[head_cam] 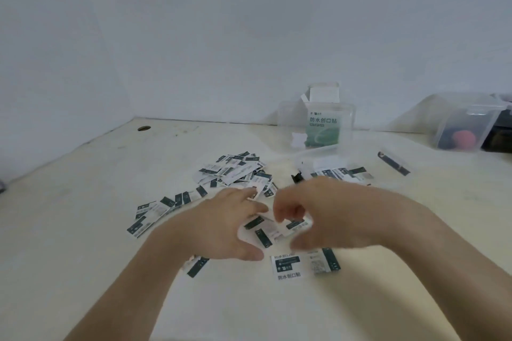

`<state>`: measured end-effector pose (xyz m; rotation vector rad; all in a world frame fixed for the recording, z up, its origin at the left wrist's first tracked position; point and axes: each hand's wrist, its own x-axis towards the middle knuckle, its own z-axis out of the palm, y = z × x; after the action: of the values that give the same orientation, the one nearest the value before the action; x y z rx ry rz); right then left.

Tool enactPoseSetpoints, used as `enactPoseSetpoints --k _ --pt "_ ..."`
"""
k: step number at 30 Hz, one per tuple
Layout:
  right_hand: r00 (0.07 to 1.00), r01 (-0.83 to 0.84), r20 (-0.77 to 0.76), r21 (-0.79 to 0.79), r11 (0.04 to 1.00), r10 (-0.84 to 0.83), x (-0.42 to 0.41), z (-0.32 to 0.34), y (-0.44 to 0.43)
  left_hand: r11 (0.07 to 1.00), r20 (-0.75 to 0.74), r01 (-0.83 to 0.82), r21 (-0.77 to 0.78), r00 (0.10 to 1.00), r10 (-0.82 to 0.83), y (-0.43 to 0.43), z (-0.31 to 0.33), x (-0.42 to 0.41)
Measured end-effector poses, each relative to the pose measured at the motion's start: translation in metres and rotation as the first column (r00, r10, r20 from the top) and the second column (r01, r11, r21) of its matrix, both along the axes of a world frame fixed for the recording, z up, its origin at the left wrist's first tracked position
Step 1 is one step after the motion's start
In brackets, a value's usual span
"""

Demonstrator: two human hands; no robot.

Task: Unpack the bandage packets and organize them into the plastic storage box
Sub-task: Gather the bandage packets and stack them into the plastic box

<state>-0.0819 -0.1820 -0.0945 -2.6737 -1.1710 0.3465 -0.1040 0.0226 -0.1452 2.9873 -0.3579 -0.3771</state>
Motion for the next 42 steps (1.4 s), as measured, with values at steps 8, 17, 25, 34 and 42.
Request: enactPoseSetpoints --k 8,17,25,34,42 --pt "0.999 0.008 0.033 -0.184 0.983 -0.002 -0.002 -0.046 0.017 0.954 -0.146 -0.299 -0.014 0.945 0.293 0.069 -0.007 -0.04" --pt "0.992 0.107 0.06 0.028 0.994 -0.108 0.017 -0.065 0.057 0.929 -0.107 -0.29 -0.229 0.956 0.272 0.073 -0.009 -0.026" --pt "0.983 0.132 0.11 0.158 0.979 -0.15 0.036 -0.076 0.09 0.894 -0.151 -0.322 -0.311 0.946 0.288 0.079 -0.011 -0.016" --pt "0.736 0.465 -0.673 0.58 0.669 0.072 0.027 -0.075 0.104 0.566 -0.027 -0.304 -0.767 0.895 0.444 0.091 -0.012 -0.006" --pt "0.413 0.532 -0.803 0.596 0.601 0.43 0.014 -0.077 0.107 0.189 -0.031 -0.141 -0.972 0.869 0.493 0.042 -0.009 -0.004"
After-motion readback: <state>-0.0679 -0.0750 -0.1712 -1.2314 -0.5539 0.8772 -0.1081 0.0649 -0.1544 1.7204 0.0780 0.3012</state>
